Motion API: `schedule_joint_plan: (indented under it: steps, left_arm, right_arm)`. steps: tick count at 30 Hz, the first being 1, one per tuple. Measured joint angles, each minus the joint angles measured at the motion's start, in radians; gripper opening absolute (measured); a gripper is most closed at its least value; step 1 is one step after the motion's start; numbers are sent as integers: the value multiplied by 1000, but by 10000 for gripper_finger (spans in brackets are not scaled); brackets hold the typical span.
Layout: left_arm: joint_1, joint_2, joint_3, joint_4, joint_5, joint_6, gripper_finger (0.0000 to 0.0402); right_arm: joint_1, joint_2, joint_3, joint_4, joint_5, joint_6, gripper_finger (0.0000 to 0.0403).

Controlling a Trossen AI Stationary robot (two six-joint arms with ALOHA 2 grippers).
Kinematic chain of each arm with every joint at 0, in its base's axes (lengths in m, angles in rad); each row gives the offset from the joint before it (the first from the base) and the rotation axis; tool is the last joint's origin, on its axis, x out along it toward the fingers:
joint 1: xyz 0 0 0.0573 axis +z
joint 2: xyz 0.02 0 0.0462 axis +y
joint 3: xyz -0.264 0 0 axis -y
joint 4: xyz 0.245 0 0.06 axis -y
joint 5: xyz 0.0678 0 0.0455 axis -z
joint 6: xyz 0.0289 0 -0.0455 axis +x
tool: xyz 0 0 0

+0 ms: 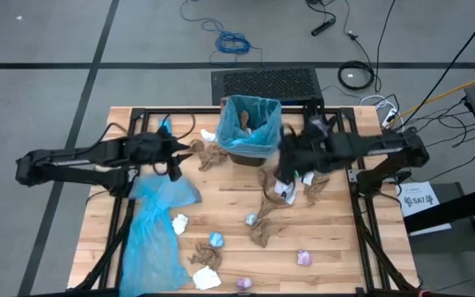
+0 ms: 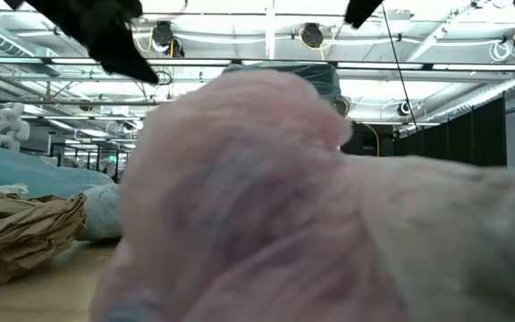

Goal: Place trash/remove bag and relplace
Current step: Put the brown paper into the trash bin

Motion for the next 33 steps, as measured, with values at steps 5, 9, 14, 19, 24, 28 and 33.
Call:
schedule_joint_plan:
  steps: [5,9,14,19,24,28,33]
  left_arm:
    - [140,89,0,6,179,46,122]
    - [239,143,0,18,259,77,122]
    - [321,199,0,28,278,70,122]
    - [374,252,0,27,277,62,138]
    - [396,309,0,29,270,52,173]
    - [395,357,0,30,269,52,207]
    - [395,409,0,42,233,55,229]
  right_arm:
    - [198,-1,-56,-54,87,228,164]
    - [334,-1,-166,-53,108,437,164]
    - [472,0,-331,-16,111,726,164]
    - [573,0,-502,117,117,966,164]
    - [636,0,-682,381,180,1083,164]
    - [649,0,-800,590,200,1103,164]
    - [649,0,-939,851,376,976,164]
